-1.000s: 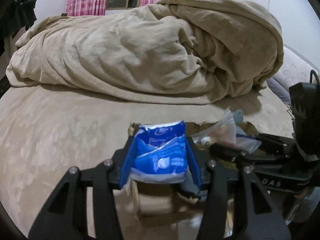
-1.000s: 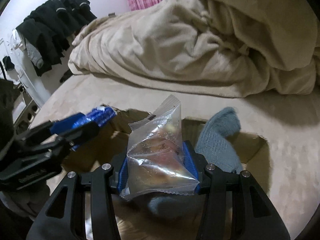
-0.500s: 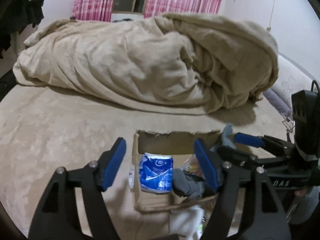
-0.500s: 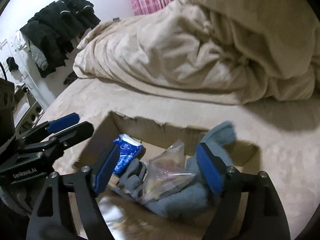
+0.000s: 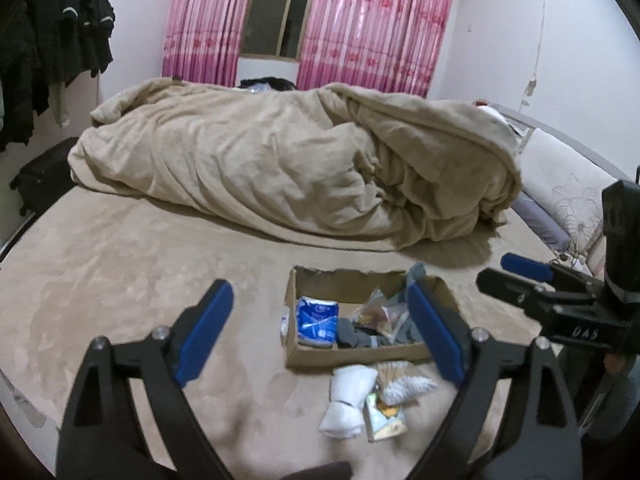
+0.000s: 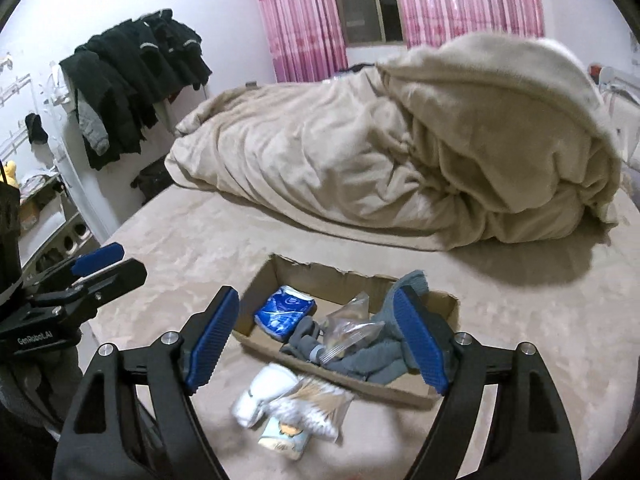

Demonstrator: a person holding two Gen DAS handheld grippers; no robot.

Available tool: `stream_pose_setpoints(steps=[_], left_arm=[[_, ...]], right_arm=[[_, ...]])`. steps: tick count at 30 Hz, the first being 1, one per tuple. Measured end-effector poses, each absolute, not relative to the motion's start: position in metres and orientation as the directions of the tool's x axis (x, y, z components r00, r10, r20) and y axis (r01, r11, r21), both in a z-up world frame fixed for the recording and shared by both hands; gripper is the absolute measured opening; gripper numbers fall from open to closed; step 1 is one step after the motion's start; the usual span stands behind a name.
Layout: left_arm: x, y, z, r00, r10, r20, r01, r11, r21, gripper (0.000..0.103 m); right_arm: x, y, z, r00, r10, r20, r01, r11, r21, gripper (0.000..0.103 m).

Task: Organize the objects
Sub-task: 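Grasp the white rolled towel with the left tool while the right tool grasps the cotton swab bag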

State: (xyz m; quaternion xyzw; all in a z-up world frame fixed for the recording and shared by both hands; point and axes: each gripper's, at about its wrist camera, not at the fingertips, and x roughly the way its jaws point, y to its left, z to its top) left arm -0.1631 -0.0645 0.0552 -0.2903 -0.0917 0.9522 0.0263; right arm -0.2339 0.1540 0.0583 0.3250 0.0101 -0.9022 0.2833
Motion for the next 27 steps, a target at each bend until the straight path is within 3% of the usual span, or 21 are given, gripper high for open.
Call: stream_pose_setpoints(steps=[2,14,27], left_arm=[[-0.149,-0.063,0.061,-0.834,0.106,-0.542,-0.006,-0.983,-0.184,0.091],[-0.114,-0.056,0.058,-0.825,0.110,-0.554,-0.010,-0.984,-0.180,0.091],[-0.126,-0.031,-0.001,-0.730,0.137,-0.669,-0.027,-0.985,-0.172,0.091]], right_arm=[[-0.223,0.158,0.065,-0.638,-0.511,-0.576,0.518,-0.838,0.171,0.089],[-0.170,0.171,0.080,-0.650,-0.531,-0.544,0.525,-0.831,0.184,0.089],[-0.171,0.172,0.023,-0.570,-0.516,-0.639,0.510,-0.833,0.217,0.089]])
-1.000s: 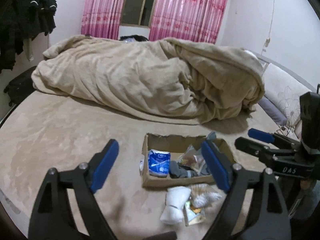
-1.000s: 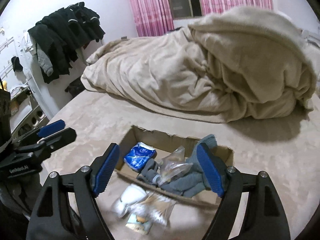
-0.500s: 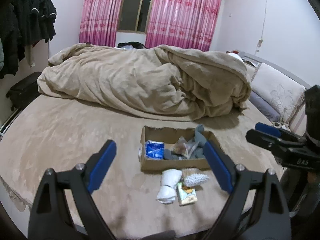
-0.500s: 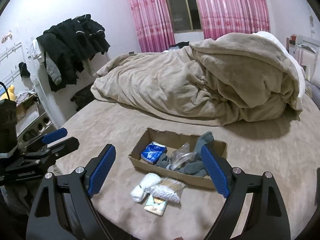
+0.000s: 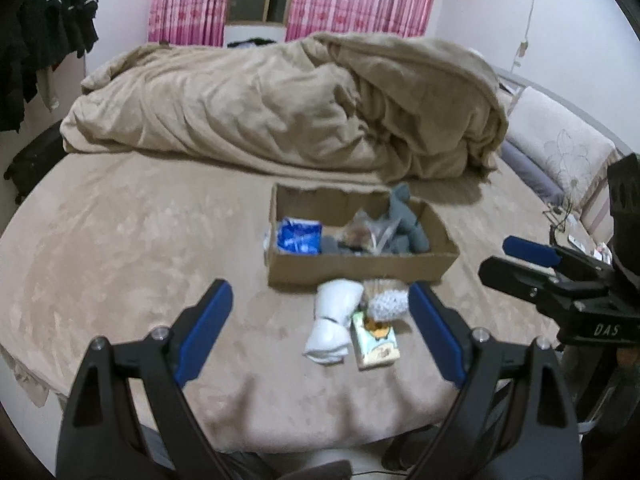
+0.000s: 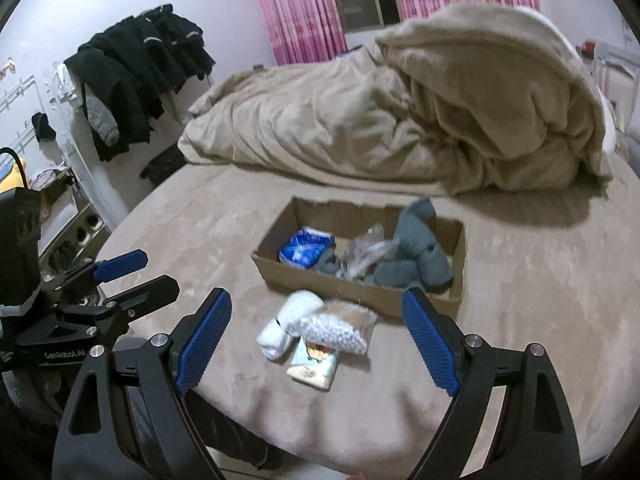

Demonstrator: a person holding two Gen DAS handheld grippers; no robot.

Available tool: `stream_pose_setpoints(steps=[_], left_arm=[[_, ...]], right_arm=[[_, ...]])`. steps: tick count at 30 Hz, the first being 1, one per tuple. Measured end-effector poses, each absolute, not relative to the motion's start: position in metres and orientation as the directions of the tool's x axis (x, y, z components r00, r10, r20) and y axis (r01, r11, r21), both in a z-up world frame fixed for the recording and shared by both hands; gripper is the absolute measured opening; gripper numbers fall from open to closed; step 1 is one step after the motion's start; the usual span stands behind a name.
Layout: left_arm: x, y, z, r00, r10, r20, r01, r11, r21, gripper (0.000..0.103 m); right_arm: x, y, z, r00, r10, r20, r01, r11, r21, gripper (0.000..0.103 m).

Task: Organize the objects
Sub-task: 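Grasp the white rolled towel with the left tool while the right tool grasps the cotton swab bag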

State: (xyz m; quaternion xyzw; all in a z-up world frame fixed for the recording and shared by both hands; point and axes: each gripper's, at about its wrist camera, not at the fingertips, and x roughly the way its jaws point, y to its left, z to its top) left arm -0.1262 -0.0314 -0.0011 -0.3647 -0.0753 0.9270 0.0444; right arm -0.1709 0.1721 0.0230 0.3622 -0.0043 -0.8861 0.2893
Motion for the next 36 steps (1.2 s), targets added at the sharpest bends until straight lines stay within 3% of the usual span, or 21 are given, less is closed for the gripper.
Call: stream_pose_setpoints(steps=[26,30,31,36], left_arm=[[-0.194,-0.021,-0.124,-0.570,0.172,-0.804,-0.037,-0.982,-0.183,0.090],[-0.199,-0.015,-0.134,-0.567,0.205,-0.798,-0.085,-0.978,-0.191,0.071],[-0.199,-0.012,-0.134,-0.571,0.216,-0.792,-0.101,-0.976,-0.193,0.061],[-0.193,0.000,-0.133,-0.568,0.235,-0.789,-0.130,-0.972,-0.196,0.038]], right_arm=[[-0.252,0.140,-0.096,-0.350,-0.527,-0.774,0.441,-0.822,0.360,0.089],[-0.254,0.142,-0.110,-0.301,-0.541,-0.785,0.415,-0.816,0.402,0.086],[-0.254,0.143,-0.112,-0.286,-0.558,-0.779,0.415,-0.805,0.424,0.077],[-0.246,0.148,-0.105,-0.301,-0.549,-0.779,0.428,-0.808,0.404,0.061]])
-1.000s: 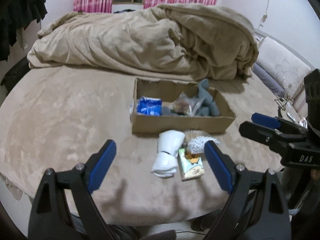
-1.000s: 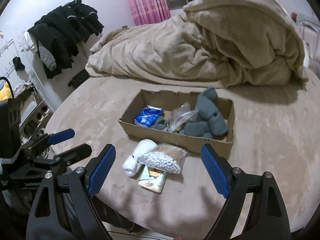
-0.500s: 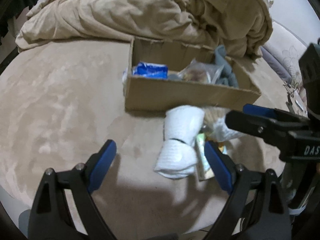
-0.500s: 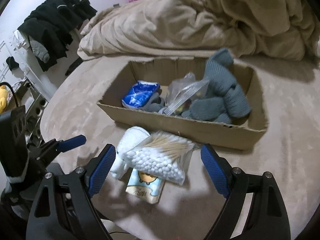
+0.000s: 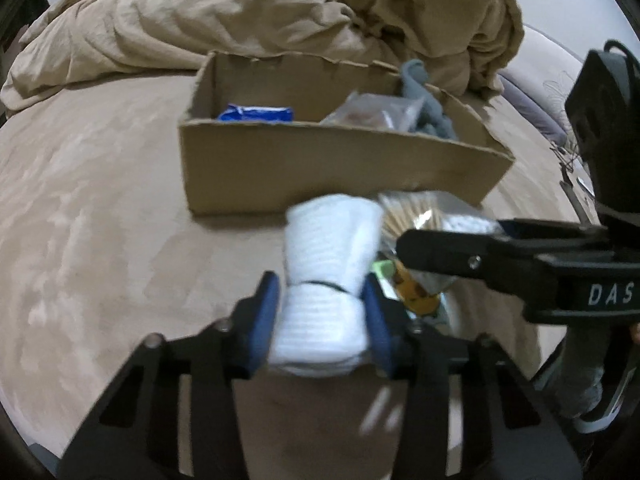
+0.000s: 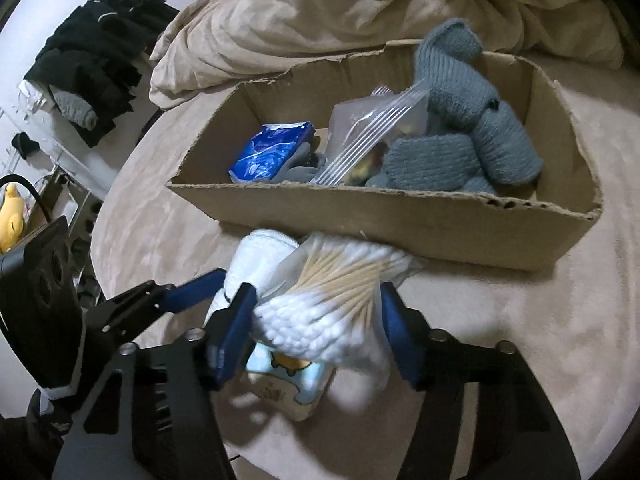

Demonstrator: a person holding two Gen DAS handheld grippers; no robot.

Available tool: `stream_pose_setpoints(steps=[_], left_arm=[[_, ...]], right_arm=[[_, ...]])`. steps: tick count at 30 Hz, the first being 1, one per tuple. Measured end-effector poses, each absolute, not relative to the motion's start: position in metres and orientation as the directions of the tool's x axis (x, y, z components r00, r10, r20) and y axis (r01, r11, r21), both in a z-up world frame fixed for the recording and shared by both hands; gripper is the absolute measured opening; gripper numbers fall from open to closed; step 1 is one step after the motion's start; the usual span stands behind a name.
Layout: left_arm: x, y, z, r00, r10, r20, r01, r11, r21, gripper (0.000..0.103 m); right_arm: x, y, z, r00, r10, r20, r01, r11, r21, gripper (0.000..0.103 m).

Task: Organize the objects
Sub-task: 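Grasp the white rolled towel with the left tool while the right tool grasps the cotton swab bag, then place the towel into the box with the left tool while the right tool drops the swab bag in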

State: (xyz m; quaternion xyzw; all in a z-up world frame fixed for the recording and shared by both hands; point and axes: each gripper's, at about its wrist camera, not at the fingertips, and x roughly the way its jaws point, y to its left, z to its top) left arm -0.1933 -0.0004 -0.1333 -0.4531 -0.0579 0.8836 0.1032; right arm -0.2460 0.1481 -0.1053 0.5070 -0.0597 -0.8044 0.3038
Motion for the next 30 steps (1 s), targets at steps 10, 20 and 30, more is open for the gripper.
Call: stream_pose_setpoints(steps=[10,20,30], left_arm=[[-0.170,-0.008,-0.098,-0.612,0.228,-0.757,-0.100,-0.972,-0.212,0.035],[-0.139,-0.013,-0.033,-0.683,0.229,-0.693,-0.104,-0.970,-0.219,0.035],[-0.124,-0.020,0.016,-0.750,0.229,-0.620,-0.122,-0.970,-0.211,0.035]], right_arm=[[-0.228,0.172,-0.074,-0.381,-0.539,-0.751,0.413,-0.826,0.383,0.055],[-0.196,0.193,-0.019,-0.474,-0.549,-0.689,0.442,-0.825,0.353,0.055],[-0.179,0.198,0.025,-0.562,-0.542,-0.624,0.479,-0.829,0.289,0.055]])
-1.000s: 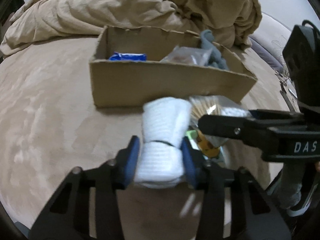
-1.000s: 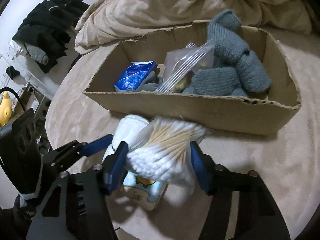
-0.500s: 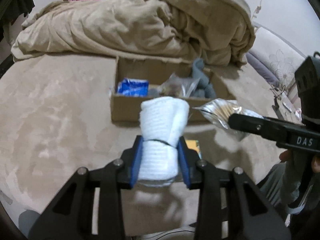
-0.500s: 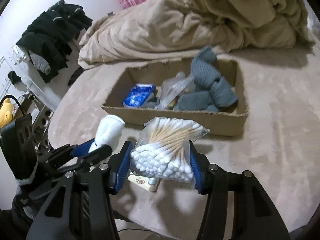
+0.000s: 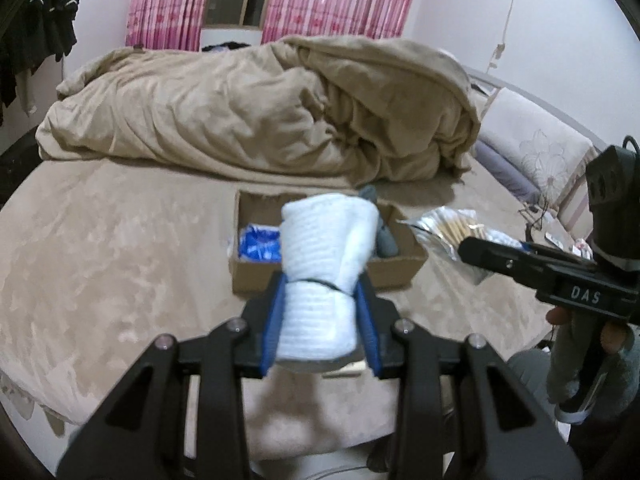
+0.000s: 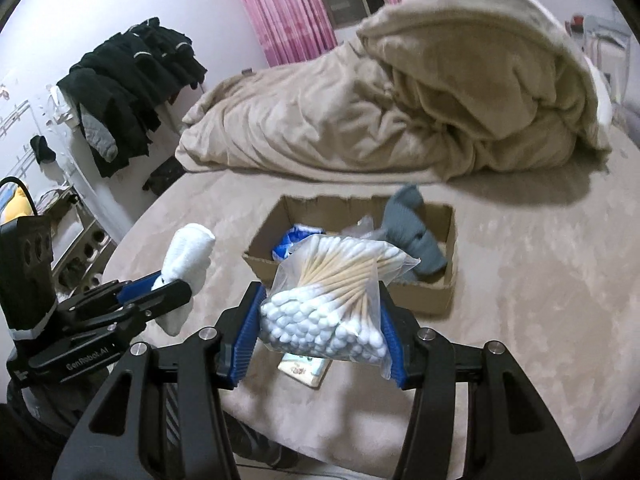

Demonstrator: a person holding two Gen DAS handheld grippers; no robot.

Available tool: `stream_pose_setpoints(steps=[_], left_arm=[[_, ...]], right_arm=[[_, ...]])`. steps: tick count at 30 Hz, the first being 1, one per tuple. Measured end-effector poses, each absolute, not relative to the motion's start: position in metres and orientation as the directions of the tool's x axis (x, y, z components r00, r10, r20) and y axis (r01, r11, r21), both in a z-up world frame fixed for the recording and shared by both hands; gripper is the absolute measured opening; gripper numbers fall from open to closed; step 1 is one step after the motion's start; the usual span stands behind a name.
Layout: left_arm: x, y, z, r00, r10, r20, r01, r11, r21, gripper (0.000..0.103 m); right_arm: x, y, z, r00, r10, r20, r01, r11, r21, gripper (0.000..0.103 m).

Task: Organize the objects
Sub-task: 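Place the towel into the box with the left tool while the right tool drops the swab bag in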

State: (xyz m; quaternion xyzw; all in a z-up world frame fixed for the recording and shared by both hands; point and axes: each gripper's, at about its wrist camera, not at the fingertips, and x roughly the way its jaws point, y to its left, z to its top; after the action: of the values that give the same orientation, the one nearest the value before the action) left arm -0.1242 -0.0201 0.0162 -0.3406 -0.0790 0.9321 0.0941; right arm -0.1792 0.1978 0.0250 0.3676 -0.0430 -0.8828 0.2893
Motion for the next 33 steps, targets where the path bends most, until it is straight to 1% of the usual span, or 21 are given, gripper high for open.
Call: stream_pose_setpoints(steps=[9,15,18,25,33], left_arm=[[-0.132,-0.027,0.062,-0.816,0.213,-0.538,-0.149,-0.976,-0.161,0.035],[-0.150,-0.033,0.077,-0.840,0.207,-0.502,-0.150,-0.977,-0.152,0.035],[-0.163,-0.033,0.074,-0.839,0.211,-0.501,-0.159,-0.977,-0.145,0.035],[-0.202,-0.034,0.051,-0.811,0.231,-0.538,-0.167,-0.972,-0.165,0.035],[-0.239,-0.041,0.020,-0.782,0.242,-0.575,-0.155,-0.968,-0.197,0.035]], right_arm=[[-0.184,0.202,0.064,-0.640,-0.538,-0.549,0.478,-0.838,0.264,0.055],[-0.194,0.198,0.076,-0.655,-0.554,-0.514,0.497,-0.828,0.259,0.055],[-0.204,0.191,0.076,-0.656,-0.558,-0.508,0.504,-0.825,0.256,0.055],[-0.231,0.173,0.065,-0.652,-0.579,-0.490,0.522,-0.811,0.263,0.055],[-0.266,0.152,0.043,-0.628,-0.584,-0.515,0.525,-0.806,0.274,0.055]])
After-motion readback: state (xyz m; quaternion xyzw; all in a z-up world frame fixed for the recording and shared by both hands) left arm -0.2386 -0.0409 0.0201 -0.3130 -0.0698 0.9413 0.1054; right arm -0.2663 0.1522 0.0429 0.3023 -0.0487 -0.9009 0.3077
